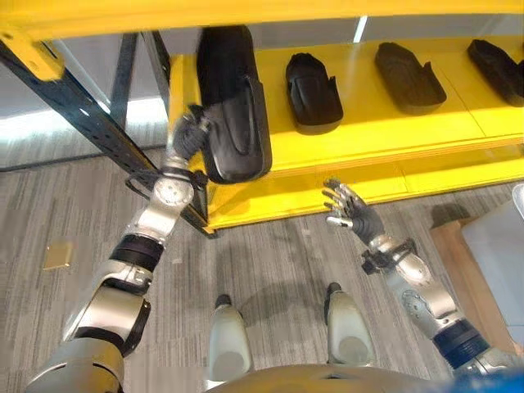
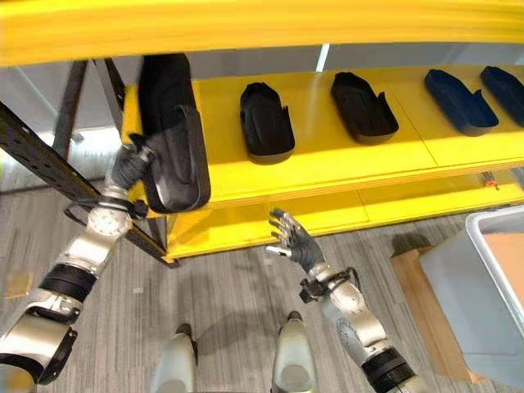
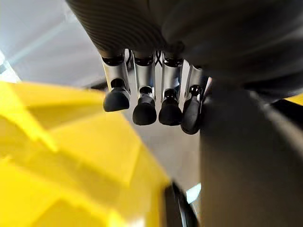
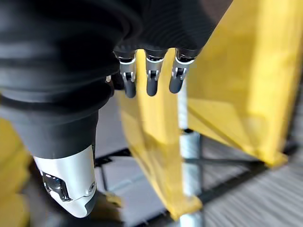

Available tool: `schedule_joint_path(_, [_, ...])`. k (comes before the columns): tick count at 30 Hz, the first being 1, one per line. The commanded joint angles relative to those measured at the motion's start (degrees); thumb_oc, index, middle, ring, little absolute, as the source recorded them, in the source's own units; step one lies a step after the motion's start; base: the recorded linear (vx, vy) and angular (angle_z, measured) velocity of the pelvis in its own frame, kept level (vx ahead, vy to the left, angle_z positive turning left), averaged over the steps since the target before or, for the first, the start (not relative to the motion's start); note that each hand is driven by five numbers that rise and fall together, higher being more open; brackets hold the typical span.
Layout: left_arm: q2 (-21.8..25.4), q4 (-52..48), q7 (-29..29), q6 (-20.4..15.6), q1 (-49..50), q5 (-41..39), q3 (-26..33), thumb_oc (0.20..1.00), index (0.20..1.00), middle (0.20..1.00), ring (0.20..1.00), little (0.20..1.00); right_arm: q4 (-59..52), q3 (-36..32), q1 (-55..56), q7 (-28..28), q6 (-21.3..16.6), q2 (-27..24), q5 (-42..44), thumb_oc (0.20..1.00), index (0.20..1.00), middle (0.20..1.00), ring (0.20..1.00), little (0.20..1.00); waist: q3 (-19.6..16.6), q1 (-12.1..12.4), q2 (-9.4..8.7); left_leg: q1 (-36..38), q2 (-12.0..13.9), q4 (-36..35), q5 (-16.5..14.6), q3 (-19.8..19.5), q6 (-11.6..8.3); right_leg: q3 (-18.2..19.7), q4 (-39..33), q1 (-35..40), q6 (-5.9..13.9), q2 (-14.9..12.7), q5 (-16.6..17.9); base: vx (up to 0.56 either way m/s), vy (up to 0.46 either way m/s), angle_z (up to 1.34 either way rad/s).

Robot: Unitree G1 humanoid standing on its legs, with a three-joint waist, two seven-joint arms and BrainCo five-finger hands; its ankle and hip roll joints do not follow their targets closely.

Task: Move parts from the plastic box to the shelf.

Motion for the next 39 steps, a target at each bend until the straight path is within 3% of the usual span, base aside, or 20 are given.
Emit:
schedule_joint_path(1, [0.9, -4.3, 0.6, -4.0, -0.4, 1.3, 2.4, 0.2, 0.2, 0.2, 0.2, 0.2, -2.8, 0.7, 3.8, 2.6, -1.2, -0.6, 2.1, 1.0, 1.0, 1.0, 1.0, 1.0, -4.6, 0.0, 0.34, -0.4, -0.4, -0.7, -2.7, 2.1, 3.81, -1.7, -5.9, -0.1, -3.0, -1.8, 3.7, -0.04, 0.025, 0.02])
schedule_joint_path(6, [5.7, 1.8, 3.8, -4.1, -7.4, 0.3, 2.7, 0.2, 0.2, 0.2, 0.2, 0.2, -3.8, 1.9, 2.9, 3.1, -1.5, -2.4, 1.0, 1.0, 1.0, 1.0, 1.0, 1.0, -1.2, -0.5, -2.03, -3.9, 1.1, 0.4, -2.2, 4.8, 3.73, 0.0, -11.1, -3.8, -2.03, -0.5, 9.4, -0.13, -0.009, -0.23])
schedule_joint_path(10, [7.5, 5.0, 5.2, -4.0, -11.4, -1.5, 3.2, 0.2, 0.2, 0.2, 0.2, 0.2, -4.8, 1.0, 4.1, 3.7, -1.9, -3.8, 0.0, 1.0, 1.0, 1.0, 1.0, 1.0, 0.6, -1.5, -3.38, -4.9, 2.3, 1.0, -2.2, 6.3, 3.59, 0.8, -12.6, -5.6, -1.64, 0.3, 11.1, -0.07, -0.018, -0.47])
schedule_joint_path(18, [9.2, 12.8, 5.5, -3.4, -17.4, -5.0, 2.2, 0.2, 0.2, 0.2, 0.2, 0.2, -5.1, -1.3, 7.5, 5.4, -1.9, -5.9, 0.3, 1.0, 1.0, 1.0, 1.0, 1.0, 1.8, -2.9, -4.55, -5.8, 3.5, 1.6, -1.8, 6.8, 2.64, 1.5, -11.7, -7.4, -1.81, 1.1, 10.9, -0.01, -0.03, -0.18])
schedule_joint_path(24, [9.2, 24.5, 4.7, -2.8, -25.6, -8.8, -1.0, 0.2, 0.2, 0.2, 0.2, 0.2, -6.1, -0.9, 7.2, 6.1, -2.3, -7.6, 2.1, 1.0, 1.0, 1.0, 1.0, 1.0, 2.9, -4.5, -5.26, -7.1, 5.1, 1.1, -0.3, 6.4, 1.19, 2.1, -9.6, -10.2, -2.12, 2.6, 10.3, -0.03, -0.077, -0.02])
schedule_joint_path(30, [11.8, 30.0, 4.9, -3.4, -29.9, -13.6, -1.2, 0.2, 0.2, 0.2, 0.2, 0.2, -5.8, -2.1, 8.1, 5.8, -3.3, -8.8, 3.0, 1.0, 1.0, 1.0, 1.0, 1.0, 4.4, -4.6, -5.51, -8.7, 7.0, 1.0, 0.8, 5.3, 0.21, 1.6, -6.3, -12.6, -2.65, 4.5, 8.6, 0.0, -0.085, -0.08])
schedule_joint_path(39, [15.4, 34.0, 3.6, -2.4, -32.3, -13.0, -3.4, 0.2, 0.2, 0.2, 0.2, 0.2, -5.8, -2.7, 8.8, 6.7, -3.2, -9.7, 3.9, 1.0, 1.0, 1.0, 1.0, 1.0, 4.9, -4.0, -6.41, -11.6, 7.0, 2.5, 0.8, 4.0, 0.25, 1.1, -5.7, -14.0, -2.6, 4.3, 8.9, -0.01, -0.007, 0.1])
